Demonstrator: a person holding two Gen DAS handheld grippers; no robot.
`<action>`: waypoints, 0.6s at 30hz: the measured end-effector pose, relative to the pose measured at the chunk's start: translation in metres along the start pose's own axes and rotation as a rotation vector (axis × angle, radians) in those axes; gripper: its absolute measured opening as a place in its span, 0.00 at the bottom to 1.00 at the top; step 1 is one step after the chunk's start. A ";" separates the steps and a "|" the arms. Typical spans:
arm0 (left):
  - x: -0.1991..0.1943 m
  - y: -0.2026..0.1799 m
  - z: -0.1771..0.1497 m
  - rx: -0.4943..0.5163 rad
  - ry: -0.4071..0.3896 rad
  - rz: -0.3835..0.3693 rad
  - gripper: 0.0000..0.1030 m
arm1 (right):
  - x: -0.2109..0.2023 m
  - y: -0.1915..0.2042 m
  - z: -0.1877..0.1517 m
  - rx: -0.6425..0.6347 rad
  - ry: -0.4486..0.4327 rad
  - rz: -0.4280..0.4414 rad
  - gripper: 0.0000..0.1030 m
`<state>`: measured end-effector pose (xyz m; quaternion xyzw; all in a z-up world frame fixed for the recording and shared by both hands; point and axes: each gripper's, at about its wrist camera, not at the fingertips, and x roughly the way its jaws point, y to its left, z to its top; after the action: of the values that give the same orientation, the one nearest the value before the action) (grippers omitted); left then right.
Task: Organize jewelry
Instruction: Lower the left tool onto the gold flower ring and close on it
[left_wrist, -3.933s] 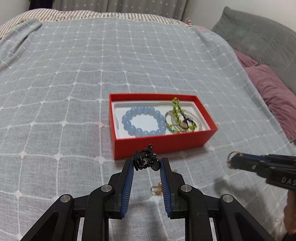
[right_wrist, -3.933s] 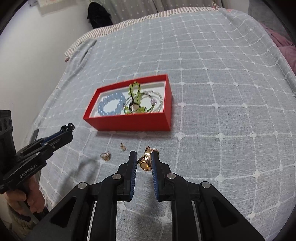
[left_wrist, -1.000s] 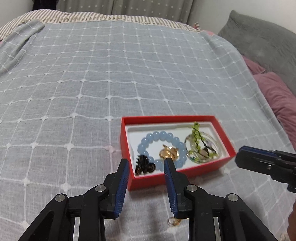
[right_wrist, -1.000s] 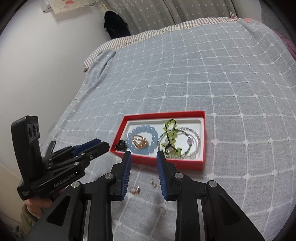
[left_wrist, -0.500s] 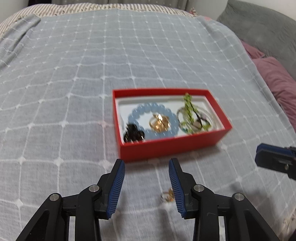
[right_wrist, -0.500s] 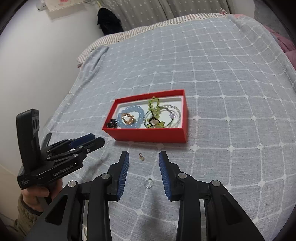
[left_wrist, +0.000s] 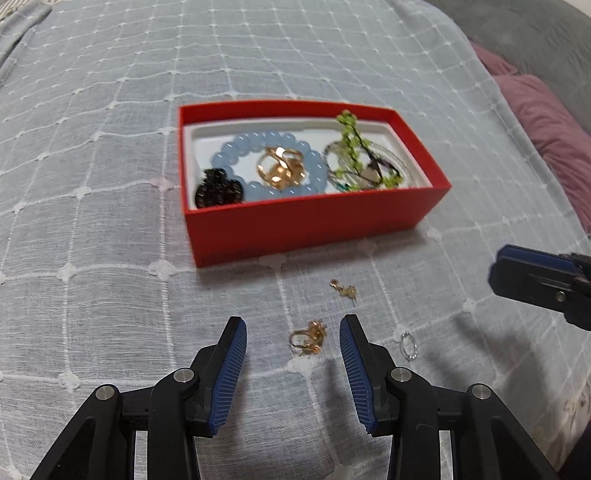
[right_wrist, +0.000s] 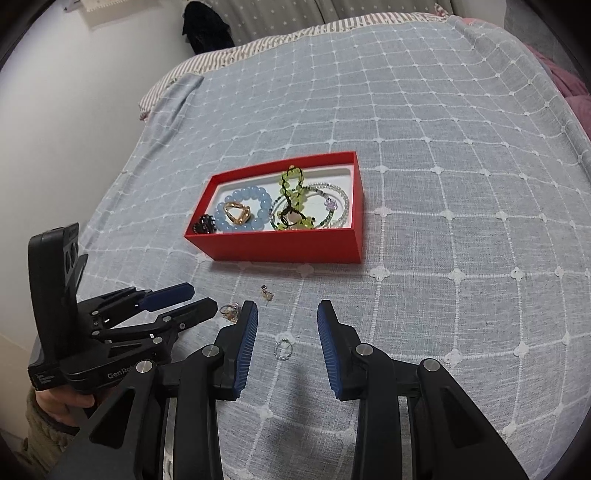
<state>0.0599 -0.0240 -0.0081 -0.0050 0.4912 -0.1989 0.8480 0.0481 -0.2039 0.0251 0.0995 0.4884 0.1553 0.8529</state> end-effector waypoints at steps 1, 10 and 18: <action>0.002 -0.003 -0.001 0.013 0.008 -0.001 0.44 | 0.002 0.000 -0.001 0.000 0.006 -0.001 0.35; 0.020 -0.021 -0.007 0.134 0.038 0.058 0.44 | 0.008 0.000 -0.002 -0.004 0.020 -0.012 0.35; 0.030 -0.028 -0.009 0.178 0.033 0.099 0.41 | 0.010 0.003 -0.004 -0.012 0.025 -0.012 0.35</action>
<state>0.0559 -0.0585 -0.0319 0.0982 0.4853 -0.1996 0.8456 0.0491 -0.1971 0.0157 0.0897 0.4986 0.1542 0.8483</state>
